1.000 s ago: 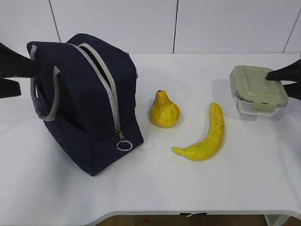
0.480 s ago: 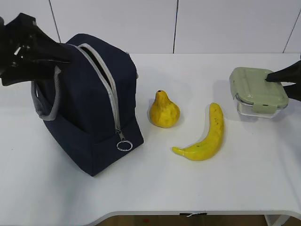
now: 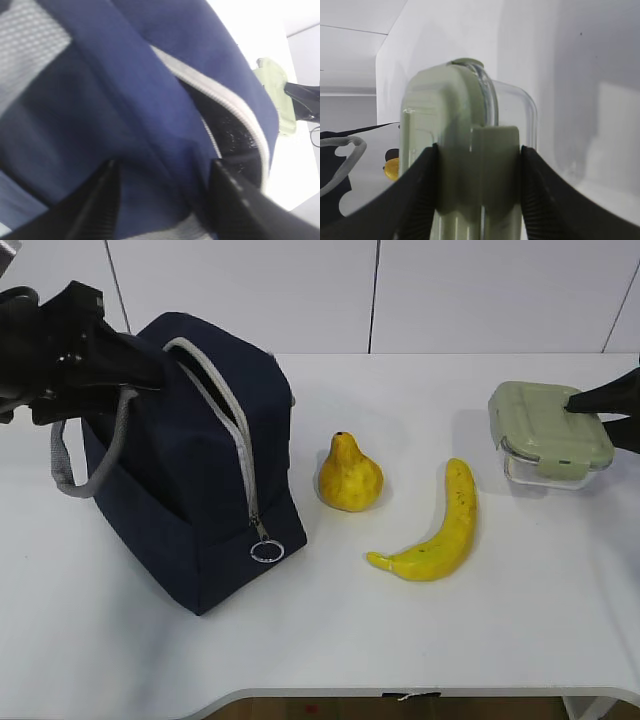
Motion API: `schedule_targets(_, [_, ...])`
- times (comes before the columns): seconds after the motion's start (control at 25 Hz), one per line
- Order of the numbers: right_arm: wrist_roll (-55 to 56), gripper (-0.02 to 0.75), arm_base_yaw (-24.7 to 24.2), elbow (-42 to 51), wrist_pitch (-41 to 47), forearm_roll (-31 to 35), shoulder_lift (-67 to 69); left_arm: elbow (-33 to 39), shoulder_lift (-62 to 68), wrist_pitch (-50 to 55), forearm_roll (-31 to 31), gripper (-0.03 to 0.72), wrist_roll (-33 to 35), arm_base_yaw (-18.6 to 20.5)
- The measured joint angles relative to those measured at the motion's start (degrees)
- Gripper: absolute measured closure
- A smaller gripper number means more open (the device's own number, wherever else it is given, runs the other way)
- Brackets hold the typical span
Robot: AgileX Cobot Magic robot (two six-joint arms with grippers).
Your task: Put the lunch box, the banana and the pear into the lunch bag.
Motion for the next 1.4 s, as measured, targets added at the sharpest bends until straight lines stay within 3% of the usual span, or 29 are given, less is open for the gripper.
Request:
schedule_targets(0.28, [0.48,0.381,0.42,-0.13,0.0,1.97,-2.41,-0.74,0.0,1.63,-0.98,0.522,1.12,0.0])
schedule_targets(0.48, [2.36,0.381,5.51,-3.8,0.0,1.3,-2.55,-0.76,0.0,3.19,-1.09,0.675,1.9,0.0])
schedule_targets(0.72, [8.73,0.381,12.62,-12.22,1.46,-3.75,-2.55,-0.76,0.0,3.49,-1.09,0.682,1.98,0.0])
schedule_targets(1.04, [20.98,0.381,17.38,-24.38,2.45,-7.68,-2.65,-0.76,0.0,3.59,-2.09,0.683,1.98,0.0])
schedule_targets(1.4, [32.03,0.381,25.13,-35.37,4.43,-8.76,-2.65,-0.76,0.0,2.68,-2.2,0.683,1.98,0.0])
